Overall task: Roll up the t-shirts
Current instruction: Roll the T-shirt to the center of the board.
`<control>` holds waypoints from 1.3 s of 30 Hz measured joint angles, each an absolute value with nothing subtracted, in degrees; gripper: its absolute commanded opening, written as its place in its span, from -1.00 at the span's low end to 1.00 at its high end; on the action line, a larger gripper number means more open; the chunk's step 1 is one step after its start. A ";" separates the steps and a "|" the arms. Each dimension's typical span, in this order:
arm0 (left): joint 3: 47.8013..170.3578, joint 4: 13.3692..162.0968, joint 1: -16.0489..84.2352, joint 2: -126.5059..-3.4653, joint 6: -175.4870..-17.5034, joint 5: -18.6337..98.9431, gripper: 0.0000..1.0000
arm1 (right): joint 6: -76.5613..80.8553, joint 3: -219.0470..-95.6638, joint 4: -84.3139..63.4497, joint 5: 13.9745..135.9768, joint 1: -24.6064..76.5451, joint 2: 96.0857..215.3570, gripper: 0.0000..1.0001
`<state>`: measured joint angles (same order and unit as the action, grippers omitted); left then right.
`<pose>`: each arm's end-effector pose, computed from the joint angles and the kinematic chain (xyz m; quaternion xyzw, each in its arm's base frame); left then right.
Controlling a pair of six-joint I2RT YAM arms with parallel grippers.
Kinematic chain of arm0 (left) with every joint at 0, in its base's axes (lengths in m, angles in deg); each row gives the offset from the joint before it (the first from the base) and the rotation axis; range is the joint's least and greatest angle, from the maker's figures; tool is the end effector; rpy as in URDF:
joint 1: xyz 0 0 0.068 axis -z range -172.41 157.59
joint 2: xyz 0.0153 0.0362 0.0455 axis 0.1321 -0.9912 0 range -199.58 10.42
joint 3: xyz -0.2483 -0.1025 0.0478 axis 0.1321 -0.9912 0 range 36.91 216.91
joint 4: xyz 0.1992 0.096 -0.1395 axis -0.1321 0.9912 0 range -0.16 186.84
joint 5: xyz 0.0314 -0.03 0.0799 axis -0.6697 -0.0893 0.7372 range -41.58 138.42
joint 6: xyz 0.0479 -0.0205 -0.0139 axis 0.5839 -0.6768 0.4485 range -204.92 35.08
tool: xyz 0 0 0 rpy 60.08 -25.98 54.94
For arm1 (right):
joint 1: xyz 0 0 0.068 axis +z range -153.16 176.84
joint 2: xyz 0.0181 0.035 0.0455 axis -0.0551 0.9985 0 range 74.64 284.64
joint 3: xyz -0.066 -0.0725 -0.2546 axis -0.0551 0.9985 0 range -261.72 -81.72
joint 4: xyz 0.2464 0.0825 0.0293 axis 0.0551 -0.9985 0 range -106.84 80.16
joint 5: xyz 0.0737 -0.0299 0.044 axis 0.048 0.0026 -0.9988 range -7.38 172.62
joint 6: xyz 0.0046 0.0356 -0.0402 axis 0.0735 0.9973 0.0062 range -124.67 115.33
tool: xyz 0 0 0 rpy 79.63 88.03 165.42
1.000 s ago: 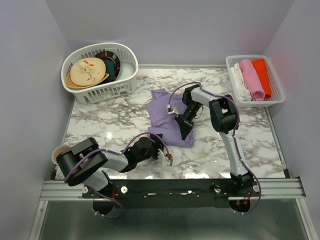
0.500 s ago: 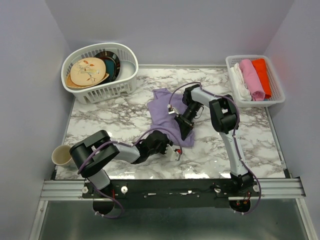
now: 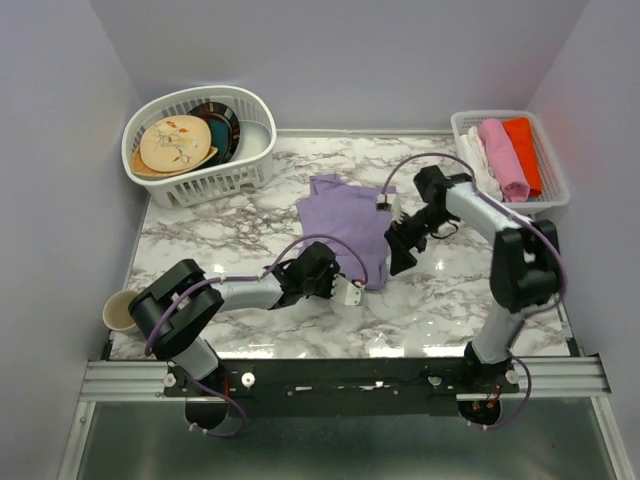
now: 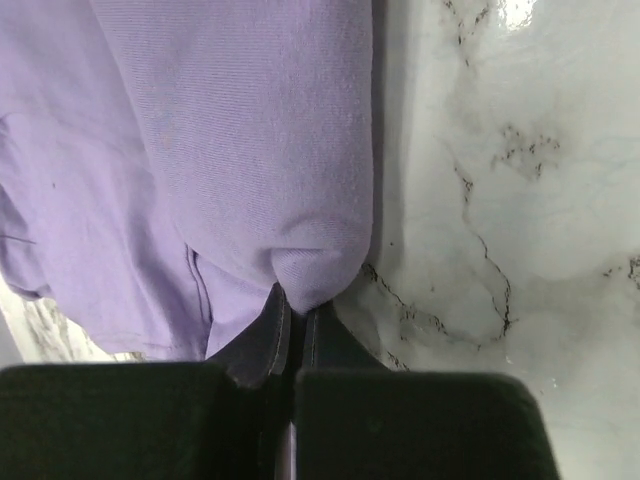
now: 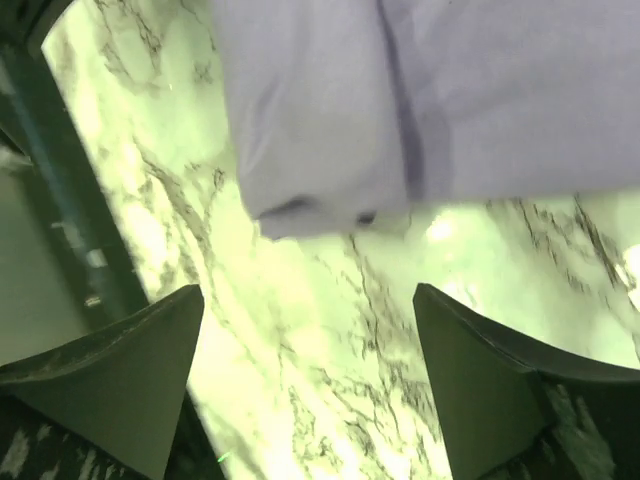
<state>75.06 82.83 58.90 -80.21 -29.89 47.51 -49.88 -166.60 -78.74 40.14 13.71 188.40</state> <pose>0.1849 -0.2318 0.1416 0.7425 0.5524 0.0050 0.3788 0.3340 0.1264 0.1900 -0.4584 0.8095 0.3659 0.0272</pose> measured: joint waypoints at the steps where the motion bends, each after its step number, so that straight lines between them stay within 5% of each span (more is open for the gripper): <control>1: 75.52 83.92 58.73 -80.10 -30.46 47.05 -1.00 | -50.01 -160.20 -73.28 41.32 12.57 181.44 0.99; 8: 79.83 92.69 55.43 -79.66 -32.19 40.54 -1.00 | -56.44 -122.36 -39.75 46.43 18.84 140.38 0.99; 11: 83.26 98.79 53.81 -79.68 -32.62 36.10 -1.00 | -59.61 -111.89 -28.71 49.23 26.27 132.31 0.99; 27: 91.04 111.55 51.08 -80.89 -36.51 26.07 -1.00 | -60.83 -108.35 -2.33 62.54 39.41 144.72 0.93; 33: 91.41 114.28 49.37 -81.54 -36.43 23.90 -1.00 | -59.21 -109.84 0.27 64.29 40.55 148.05 0.22; 36: 91.67 116.01 48.21 -81.87 -36.75 21.89 -1.00 | -58.47 -110.32 0.80 65.23 40.52 148.48 0.13; 39: 92.74 116.12 46.29 -82.24 -38.55 20.21 -1.00 | -58.91 -110.63 -0.51 65.23 41.31 149.60 0.28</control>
